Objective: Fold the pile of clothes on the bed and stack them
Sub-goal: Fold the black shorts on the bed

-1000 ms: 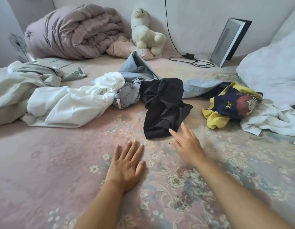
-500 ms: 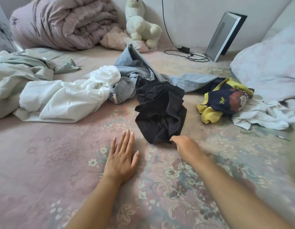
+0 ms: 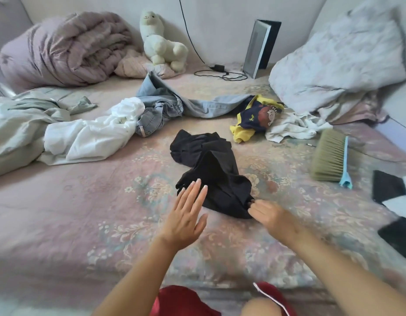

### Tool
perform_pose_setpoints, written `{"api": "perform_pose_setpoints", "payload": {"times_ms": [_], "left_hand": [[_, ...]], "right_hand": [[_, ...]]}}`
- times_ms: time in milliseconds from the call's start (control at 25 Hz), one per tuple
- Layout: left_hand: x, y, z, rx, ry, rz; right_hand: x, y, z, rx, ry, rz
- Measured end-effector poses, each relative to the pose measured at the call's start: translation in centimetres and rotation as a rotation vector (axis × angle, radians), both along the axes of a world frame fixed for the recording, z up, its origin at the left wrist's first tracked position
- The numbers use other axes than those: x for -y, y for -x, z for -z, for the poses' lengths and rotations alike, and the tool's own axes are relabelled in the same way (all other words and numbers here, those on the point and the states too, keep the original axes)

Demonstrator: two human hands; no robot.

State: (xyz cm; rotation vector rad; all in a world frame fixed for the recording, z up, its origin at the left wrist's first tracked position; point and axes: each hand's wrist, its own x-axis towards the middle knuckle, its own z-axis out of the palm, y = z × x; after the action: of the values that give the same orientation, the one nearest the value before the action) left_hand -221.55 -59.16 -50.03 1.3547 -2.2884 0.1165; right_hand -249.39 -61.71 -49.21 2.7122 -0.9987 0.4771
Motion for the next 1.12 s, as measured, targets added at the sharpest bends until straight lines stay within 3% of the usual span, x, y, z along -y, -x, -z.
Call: {"api": "perform_pose_setpoints", "payload": {"times_ms": [120, 240, 320, 480, 560, 680, 800, 920, 1040, 1120], "left_hand": [[-1.8, 2.8, -3.6, 0.049, 0.031, 0.047], [-1.6, 5.2, -6.2, 0.081, 0.005, 0.026], [-0.6, 6.4, -7.3, 0.123, -0.013, 0.017], [2.5, 7.9, -7.6, 0.269, -0.080, -0.003], [3.3, 8.0, -6.0, 0.411, -0.150, 0.026], [2.5, 6.5, -1.5, 0.546, -0.331, 0.083], [0.5, 3.5, 1.8, 0.508, -0.310, 0.087], [-0.5, 0.4, 1.8, 0.334, -0.118, 0.178], [0.9, -0.5, -1.8, 0.083, 0.171, 0.215], [3.2, 0.9, -3.8, -0.016, 0.174, 0.129]], "right_hand": [[-4.4, 4.1, -0.6, -0.121, 0.023, 0.047], [-7.2, 8.5, 0.0, -0.226, -0.119, 0.165], [-7.2, 10.6, 0.6, -0.144, -0.233, 0.358], [-5.2, 9.5, -2.2, 0.181, -0.267, 0.600], [-2.9, 7.5, -3.6, 0.329, -0.315, 0.613], [0.8, 2.6, -5.3, 0.350, -0.492, 0.536], [3.0, -2.0, -4.8, 0.052, -0.649, 0.521], [3.0, -4.9, -2.4, -0.123, -0.721, 0.464], [1.8, -6.3, 0.0, -0.202, -0.640, 0.408], [1.0, -6.6, 0.7, -0.220, -0.548, 0.367]]}}
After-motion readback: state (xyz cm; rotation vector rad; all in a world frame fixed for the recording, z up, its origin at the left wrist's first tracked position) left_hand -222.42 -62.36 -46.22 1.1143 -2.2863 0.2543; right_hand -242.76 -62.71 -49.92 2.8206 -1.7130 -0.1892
